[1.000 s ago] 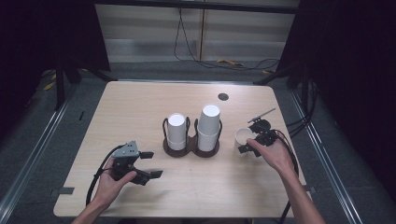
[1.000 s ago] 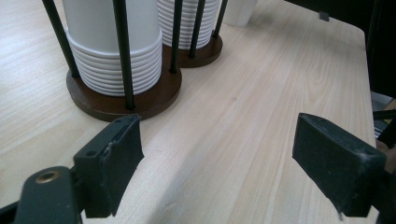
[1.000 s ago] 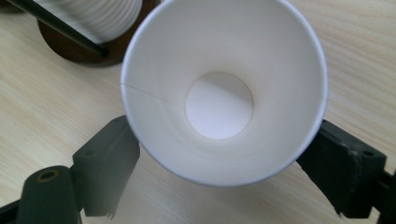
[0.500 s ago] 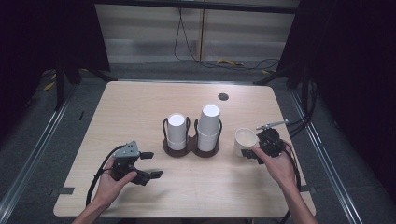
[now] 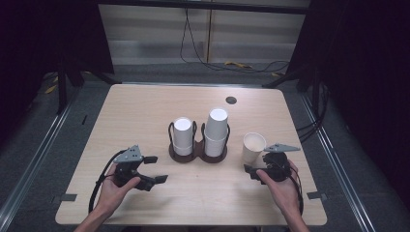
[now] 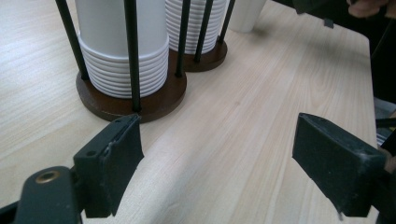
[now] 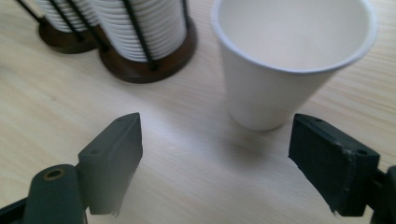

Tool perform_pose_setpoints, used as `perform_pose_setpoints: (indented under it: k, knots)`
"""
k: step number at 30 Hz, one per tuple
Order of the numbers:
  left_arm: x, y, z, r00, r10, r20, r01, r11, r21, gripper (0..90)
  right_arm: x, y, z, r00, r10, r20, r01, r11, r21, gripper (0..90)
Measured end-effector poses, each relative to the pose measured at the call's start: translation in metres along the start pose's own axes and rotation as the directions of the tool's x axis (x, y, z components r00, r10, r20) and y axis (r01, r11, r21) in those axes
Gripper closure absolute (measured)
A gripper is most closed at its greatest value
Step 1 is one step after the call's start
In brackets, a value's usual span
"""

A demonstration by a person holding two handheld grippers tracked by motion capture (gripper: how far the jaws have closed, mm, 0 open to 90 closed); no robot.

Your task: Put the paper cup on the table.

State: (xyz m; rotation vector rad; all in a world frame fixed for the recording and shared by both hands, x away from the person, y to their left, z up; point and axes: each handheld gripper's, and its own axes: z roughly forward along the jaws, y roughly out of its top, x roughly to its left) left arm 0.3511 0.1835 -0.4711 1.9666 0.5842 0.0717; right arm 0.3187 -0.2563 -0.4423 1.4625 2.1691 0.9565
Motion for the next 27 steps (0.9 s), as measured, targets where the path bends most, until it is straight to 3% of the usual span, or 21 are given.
perform_pose_setpoints:
  k: [1, 5, 9, 11, 13, 16, 18, 19, 22, 23, 26, 27]
  knots:
    - [-0.001, 0.001, 0.0, 1.0, 0.001, -0.004, -0.001, 1.0, -0.001, 15.8, 0.009, -0.004, -0.002, 0.9999, -0.012, 0.003, 0.012, 0.999, -0.038, 16.1]
    - [-0.006, 0.004, 0.0, 0.9998, 0.022, -0.003, -0.022, 0.9997, 0.011, 15.8, 0.018, -0.007, 0.0, 0.9994, -0.028, -0.017, 0.027, 0.998, -0.053, 16.2]
    - [-0.012, 0.0, -0.003, 0.9981, 0.027, -0.056, -0.026, 0.9996, 0.008, 16.8, 0.035, -0.01, 0.007, 0.9956, -0.062, -0.07, 0.054, 0.992, -0.116, 15.9]
    - [-0.012, -0.003, -0.003, 0.9996, 0.016, -0.022, -0.015, 0.9997, 0.018, 16.8, 0.04, -0.011, 0.009, 0.9917, -0.088, -0.093, 0.076, 0.988, -0.134, 17.7]
    - [-0.015, -0.004, -0.005, 0.9979, 0.034, -0.055, -0.034, 0.9994, 0.004, 16.8, 0.043, -0.012, 0.01, 0.9908, -0.094, -0.097, 0.079, 0.986, -0.147, 17.8]
    - [-0.015, -0.007, -0.005, 0.9978, 0.036, -0.055, -0.036, 0.9993, 0.006, 16.8, 0.053, -0.016, 0.019, 0.9836, -0.13, -0.125, 0.106, 0.978, -0.179, 14.6]
    - [-0.016, -0.009, -0.006, 0.998, 0.042, -0.049, -0.041, 0.999, 0.017, 16.8, 0.059, -0.016, 0.023, 0.9833, -0.134, -0.124, 0.107, 0.974, -0.202, 14.4]
    - [-0.017, -0.011, -0.006, 0.9983, 0.04, -0.043, -0.039, 0.999, 0.021, 16.8, 0.063, -0.015, 0.026, 0.9801, -0.137, -0.144, 0.106, 0.973, -0.204, 15.3]
    - [-0.016, -0.016, -0.008, 0.9981, 0.04, -0.047, -0.039, 0.9989, 0.026, 16.8, 0.065, -0.015, 0.027, 0.9783, -0.151, -0.142, 0.119, 0.969, -0.215, 15.1]
    - [-0.014, -0.018, -0.008, 0.9986, 0.024, -0.048, -0.024, 0.9997, 0.007, 16.7, 0.064, -0.016, 0.028, 0.9805, -0.13, -0.147, 0.099, 0.974, -0.202, 14.1]
    - [-0.014, -0.02, -0.006, 0.9973, 0.016, -0.072, -0.015, 0.9999, 0.007, 16.7, 0.062, -0.018, 0.032, 0.982, -0.115, -0.15, 0.086, 0.979, -0.187, 14.1]
    - [-0.013, -0.021, -0.005, 0.9979, 0.011, -0.064, -0.01, 0.9999, 0.01, 16.7, 0.061, -0.019, 0.033, 0.9815, -0.114, -0.154, 0.087, 0.981, -0.172, 14.1]
